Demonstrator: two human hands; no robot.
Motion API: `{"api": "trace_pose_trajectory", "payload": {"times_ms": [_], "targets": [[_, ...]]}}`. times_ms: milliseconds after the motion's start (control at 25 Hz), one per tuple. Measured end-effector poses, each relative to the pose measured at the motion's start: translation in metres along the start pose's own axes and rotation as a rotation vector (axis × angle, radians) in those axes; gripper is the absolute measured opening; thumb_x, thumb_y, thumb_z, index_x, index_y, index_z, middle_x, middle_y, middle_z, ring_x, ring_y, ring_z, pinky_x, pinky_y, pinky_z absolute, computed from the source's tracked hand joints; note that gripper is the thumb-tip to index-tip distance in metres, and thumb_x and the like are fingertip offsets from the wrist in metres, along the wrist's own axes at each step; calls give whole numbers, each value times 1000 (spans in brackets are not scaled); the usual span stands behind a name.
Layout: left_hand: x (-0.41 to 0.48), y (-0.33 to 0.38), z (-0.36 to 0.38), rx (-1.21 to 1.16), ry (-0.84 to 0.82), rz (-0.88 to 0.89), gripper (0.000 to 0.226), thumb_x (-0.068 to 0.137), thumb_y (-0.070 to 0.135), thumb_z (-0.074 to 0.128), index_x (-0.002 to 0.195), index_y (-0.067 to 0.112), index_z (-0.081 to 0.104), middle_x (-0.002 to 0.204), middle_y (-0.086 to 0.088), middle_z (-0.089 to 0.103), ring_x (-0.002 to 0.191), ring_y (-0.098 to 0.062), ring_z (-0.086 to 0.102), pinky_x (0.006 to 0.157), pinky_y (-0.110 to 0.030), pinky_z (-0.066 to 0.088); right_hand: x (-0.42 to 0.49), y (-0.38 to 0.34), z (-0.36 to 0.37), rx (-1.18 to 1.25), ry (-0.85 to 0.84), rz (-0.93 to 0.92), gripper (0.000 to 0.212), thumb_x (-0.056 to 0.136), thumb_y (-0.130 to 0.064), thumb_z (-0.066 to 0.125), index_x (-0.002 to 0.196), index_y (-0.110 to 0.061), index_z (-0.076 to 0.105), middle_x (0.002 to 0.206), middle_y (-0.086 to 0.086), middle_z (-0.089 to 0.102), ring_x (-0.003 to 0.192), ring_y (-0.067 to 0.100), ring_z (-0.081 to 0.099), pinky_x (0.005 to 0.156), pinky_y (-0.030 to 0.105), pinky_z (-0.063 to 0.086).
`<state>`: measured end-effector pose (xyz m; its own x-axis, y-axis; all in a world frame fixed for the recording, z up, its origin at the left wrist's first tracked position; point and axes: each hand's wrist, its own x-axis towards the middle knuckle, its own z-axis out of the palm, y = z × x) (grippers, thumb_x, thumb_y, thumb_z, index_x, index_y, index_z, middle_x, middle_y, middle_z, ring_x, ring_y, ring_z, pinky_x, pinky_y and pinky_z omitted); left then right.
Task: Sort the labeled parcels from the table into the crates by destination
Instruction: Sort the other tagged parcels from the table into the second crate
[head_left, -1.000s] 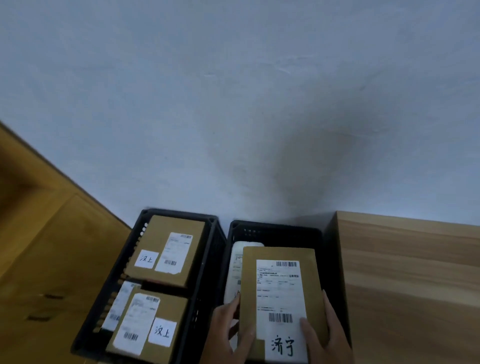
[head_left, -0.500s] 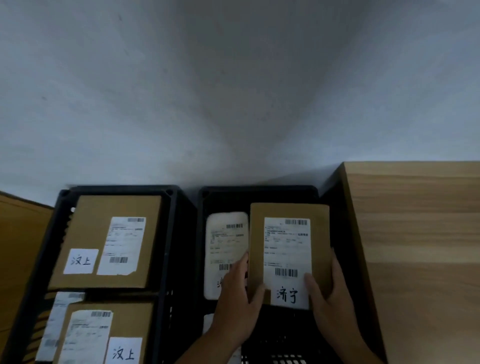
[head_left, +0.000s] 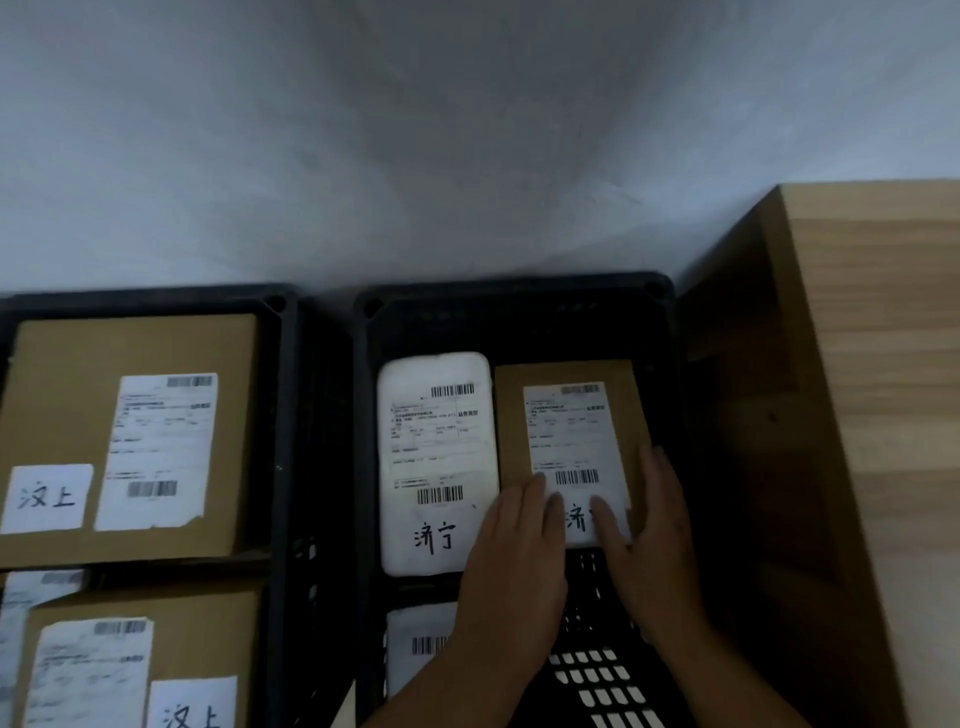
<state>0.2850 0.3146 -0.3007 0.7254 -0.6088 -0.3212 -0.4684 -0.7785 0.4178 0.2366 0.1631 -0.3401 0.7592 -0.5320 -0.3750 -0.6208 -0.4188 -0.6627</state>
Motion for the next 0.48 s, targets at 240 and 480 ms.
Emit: {"api": "trace_pose_trajectory", "payload": {"times_ms": [240, 480], "targets": [[21, 13, 15, 17, 116, -4, 27, 89, 19, 55, 111, 9, 67, 110, -8, 65, 109, -26, 57, 113, -43, 31, 9, 61, 45, -598, -160, -353, 95, 85, -56, 70, 160, -23, 21, 168, 11, 16, 154, 32, 19, 120, 61, 20], [-26, 8, -5, -173, 214, 71, 19, 92, 19, 59, 109, 18, 68, 118, 3, 60, 116, -15, 53, 112, -37, 35, 19, 79, 75, -821, -182, -404, 81, 97, -66, 31, 162, -19, 16, 170, 14, 8, 156, 36, 6, 122, 65, 8]]}}
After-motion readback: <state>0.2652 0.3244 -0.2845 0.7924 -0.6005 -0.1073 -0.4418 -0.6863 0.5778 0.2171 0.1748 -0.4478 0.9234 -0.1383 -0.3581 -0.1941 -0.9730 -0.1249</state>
